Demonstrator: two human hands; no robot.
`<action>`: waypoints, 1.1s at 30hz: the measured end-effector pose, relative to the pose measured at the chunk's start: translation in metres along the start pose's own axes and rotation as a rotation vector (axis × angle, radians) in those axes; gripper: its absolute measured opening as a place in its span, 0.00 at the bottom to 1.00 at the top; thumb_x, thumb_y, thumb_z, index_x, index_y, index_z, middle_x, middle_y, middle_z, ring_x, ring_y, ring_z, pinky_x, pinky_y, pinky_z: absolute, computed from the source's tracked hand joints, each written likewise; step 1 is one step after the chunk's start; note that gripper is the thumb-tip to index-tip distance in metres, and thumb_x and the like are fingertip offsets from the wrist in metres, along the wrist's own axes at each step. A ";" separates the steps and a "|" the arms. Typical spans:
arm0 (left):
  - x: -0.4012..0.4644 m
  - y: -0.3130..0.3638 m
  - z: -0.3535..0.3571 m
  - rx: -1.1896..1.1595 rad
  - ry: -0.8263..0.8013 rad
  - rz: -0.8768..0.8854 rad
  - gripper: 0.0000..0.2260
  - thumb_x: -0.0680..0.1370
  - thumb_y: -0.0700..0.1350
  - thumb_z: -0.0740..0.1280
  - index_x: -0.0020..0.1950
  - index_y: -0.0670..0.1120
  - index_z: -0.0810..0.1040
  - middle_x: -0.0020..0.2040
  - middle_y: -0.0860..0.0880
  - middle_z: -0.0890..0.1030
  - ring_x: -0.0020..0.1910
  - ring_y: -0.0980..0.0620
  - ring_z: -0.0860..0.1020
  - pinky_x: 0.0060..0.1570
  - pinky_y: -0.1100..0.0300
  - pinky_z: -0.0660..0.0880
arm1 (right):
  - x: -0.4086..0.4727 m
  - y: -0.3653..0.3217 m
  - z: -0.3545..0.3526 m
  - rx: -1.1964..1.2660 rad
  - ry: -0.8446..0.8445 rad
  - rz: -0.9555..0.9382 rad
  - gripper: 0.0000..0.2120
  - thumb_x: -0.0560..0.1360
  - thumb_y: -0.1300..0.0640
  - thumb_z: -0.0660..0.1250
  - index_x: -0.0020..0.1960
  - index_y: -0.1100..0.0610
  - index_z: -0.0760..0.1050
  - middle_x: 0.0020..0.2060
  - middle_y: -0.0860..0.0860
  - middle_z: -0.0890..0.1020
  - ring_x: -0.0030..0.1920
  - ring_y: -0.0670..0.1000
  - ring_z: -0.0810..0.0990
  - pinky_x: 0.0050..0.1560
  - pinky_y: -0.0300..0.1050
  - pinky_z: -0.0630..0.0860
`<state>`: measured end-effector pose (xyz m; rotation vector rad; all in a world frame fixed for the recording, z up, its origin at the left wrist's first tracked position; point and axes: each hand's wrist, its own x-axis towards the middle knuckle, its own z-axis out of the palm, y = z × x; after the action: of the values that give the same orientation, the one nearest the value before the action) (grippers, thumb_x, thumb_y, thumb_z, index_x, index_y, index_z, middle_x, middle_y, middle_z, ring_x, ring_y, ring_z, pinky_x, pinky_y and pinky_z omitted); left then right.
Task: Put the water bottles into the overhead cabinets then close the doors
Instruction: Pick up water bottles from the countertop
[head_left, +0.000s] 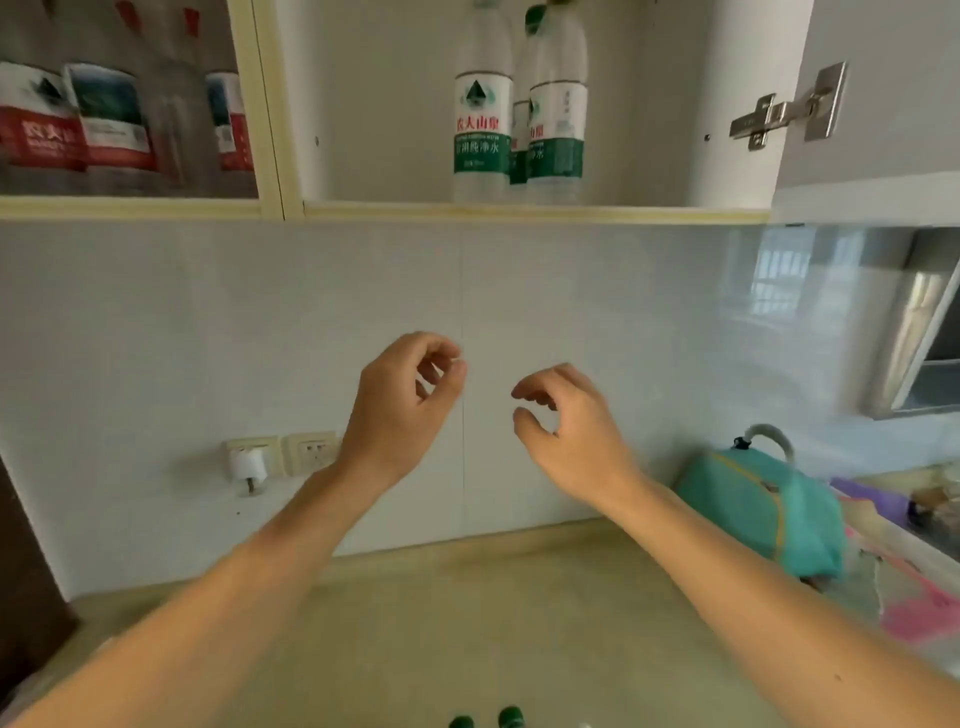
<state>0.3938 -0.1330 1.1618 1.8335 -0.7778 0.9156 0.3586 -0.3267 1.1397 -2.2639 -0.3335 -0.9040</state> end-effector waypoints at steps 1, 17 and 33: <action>-0.020 -0.014 0.006 -0.001 -0.046 -0.065 0.03 0.80 0.45 0.69 0.52 0.48 0.80 0.46 0.56 0.81 0.46 0.56 0.79 0.39 0.69 0.73 | -0.012 0.012 0.011 -0.019 -0.114 0.090 0.10 0.77 0.55 0.69 0.58 0.53 0.80 0.53 0.47 0.77 0.56 0.50 0.76 0.57 0.41 0.73; -0.283 -0.119 0.066 0.154 -0.776 -0.926 0.18 0.80 0.56 0.68 0.65 0.48 0.76 0.54 0.55 0.80 0.48 0.61 0.78 0.43 0.67 0.72 | -0.186 0.124 0.119 -0.049 -0.903 0.652 0.25 0.79 0.48 0.70 0.71 0.59 0.73 0.65 0.55 0.79 0.61 0.52 0.79 0.59 0.41 0.73; -0.323 -0.134 0.108 -0.152 -0.587 -1.379 0.05 0.81 0.48 0.68 0.55 0.50 0.81 0.56 0.49 0.83 0.54 0.51 0.81 0.61 0.50 0.77 | -0.236 0.161 0.170 0.324 -0.738 1.075 0.09 0.76 0.54 0.73 0.40 0.58 0.80 0.27 0.47 0.79 0.24 0.41 0.75 0.26 0.33 0.69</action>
<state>0.3614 -0.1385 0.7976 1.9250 0.2103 -0.5611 0.3479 -0.3302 0.8077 -1.9437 0.3969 0.5054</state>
